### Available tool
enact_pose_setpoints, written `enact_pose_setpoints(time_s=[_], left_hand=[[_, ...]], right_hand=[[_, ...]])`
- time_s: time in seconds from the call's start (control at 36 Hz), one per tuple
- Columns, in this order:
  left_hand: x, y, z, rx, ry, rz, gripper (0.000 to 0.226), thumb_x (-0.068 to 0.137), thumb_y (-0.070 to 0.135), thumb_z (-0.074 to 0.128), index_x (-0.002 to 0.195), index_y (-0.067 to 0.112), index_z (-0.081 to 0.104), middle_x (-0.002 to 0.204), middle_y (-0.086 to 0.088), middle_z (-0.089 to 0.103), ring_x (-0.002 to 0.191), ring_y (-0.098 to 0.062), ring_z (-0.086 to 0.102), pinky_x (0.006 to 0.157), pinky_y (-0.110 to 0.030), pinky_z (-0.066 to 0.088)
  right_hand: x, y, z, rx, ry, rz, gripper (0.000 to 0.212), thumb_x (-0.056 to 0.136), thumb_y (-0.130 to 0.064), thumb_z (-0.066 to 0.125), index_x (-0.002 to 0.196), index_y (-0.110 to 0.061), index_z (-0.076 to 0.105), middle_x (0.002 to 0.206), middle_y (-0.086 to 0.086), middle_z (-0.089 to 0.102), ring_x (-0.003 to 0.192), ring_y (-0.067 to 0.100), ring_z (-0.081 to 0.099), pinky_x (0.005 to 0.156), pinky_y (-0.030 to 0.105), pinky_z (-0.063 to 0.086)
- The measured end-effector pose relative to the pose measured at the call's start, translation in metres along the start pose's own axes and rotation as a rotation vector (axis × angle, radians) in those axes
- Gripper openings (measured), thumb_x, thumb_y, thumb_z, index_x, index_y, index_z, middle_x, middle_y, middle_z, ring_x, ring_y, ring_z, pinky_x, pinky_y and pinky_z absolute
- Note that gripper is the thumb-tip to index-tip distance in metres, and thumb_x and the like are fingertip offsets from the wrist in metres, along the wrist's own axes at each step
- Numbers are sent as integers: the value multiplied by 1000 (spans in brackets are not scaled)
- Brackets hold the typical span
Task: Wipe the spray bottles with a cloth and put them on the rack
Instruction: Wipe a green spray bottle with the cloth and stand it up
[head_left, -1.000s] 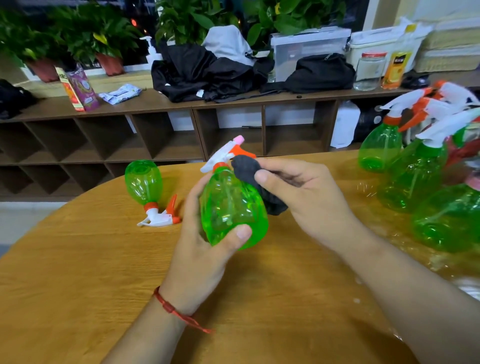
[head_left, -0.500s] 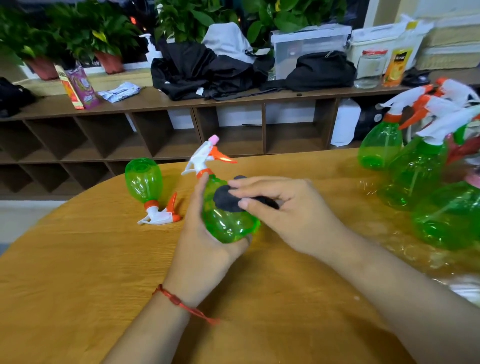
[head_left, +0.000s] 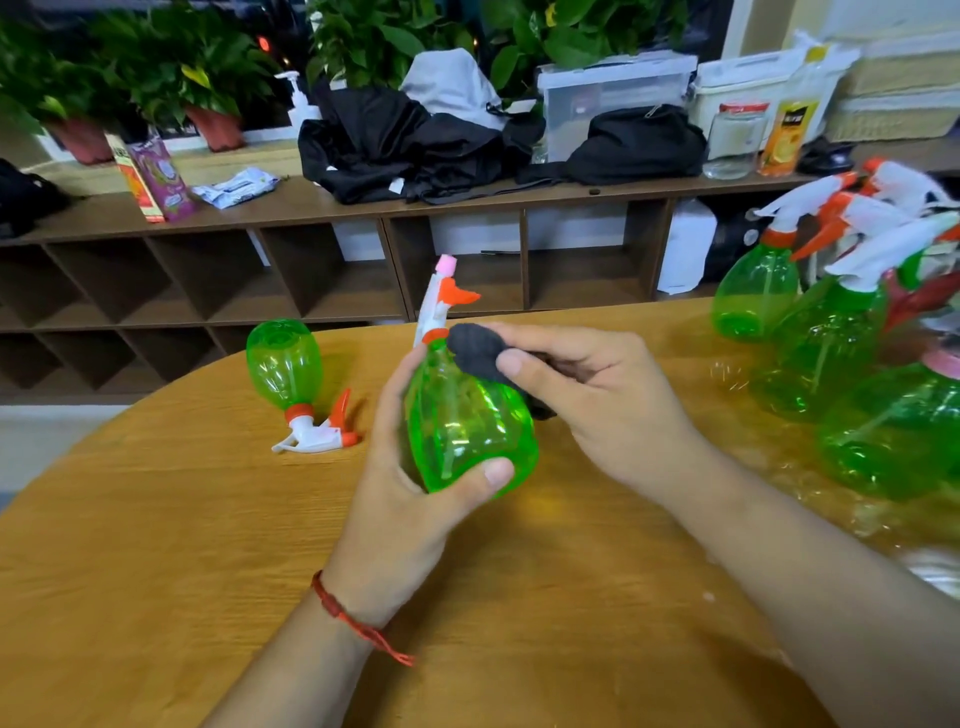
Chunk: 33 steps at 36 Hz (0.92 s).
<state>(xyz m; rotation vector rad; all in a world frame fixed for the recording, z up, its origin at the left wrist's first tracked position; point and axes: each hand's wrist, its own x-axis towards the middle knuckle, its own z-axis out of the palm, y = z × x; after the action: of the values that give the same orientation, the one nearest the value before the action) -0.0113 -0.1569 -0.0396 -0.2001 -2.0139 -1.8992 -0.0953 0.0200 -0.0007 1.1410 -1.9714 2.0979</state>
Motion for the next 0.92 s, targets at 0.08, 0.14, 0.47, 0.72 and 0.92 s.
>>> enact_pose_setpoints(time_s=[0.08, 0.14, 0.47, 0.72, 0.92], left_hand=[[-3, 2, 1, 60, -133, 15, 114, 71, 48, 96, 163, 27, 32, 159, 2, 52, 143, -23, 56, 109, -34, 53], [-2, 1, -1, 155, -153, 54, 110, 69, 52, 96, 161, 33, 38, 161, 0, 49, 146, -26, 52, 116, -46, 49], [5, -8, -4, 399, -28, 117, 123, 67, 22, 103, 165, 29, 29, 157, 24, 47, 148, -7, 47, 120, -38, 44], [15, -11, -16, 39, 139, 1, 116, 59, 23, 103, 158, 33, 43, 148, -5, 63, 133, -27, 64, 115, -57, 49], [10, -5, -8, -224, 135, -44, 105, 63, 20, 100, 154, 30, 49, 147, -13, 64, 139, -44, 57, 115, -60, 45]], right_hand=[[2, 4, -2, -20, 54, 45, 27, 105, -4, 61, 130, -3, 73, 124, 2, 77, 119, 18, 72, 101, 32, 56], [2, 8, -4, -49, 84, 74, 26, 105, -6, 62, 129, -5, 74, 122, 3, 78, 118, 22, 72, 103, 38, 57], [-7, 10, 11, -275, 36, -13, 26, 98, -8, 73, 121, -17, 80, 131, -10, 74, 128, 4, 65, 115, 38, 49], [-13, 2, 9, -433, -139, -294, 20, 95, -4, 76, 114, -10, 82, 129, 1, 75, 126, 10, 68, 115, 41, 49], [-10, 7, 7, -184, -6, -167, 28, 98, -5, 70, 126, -7, 74, 135, 1, 72, 130, 13, 66, 114, 34, 49]])
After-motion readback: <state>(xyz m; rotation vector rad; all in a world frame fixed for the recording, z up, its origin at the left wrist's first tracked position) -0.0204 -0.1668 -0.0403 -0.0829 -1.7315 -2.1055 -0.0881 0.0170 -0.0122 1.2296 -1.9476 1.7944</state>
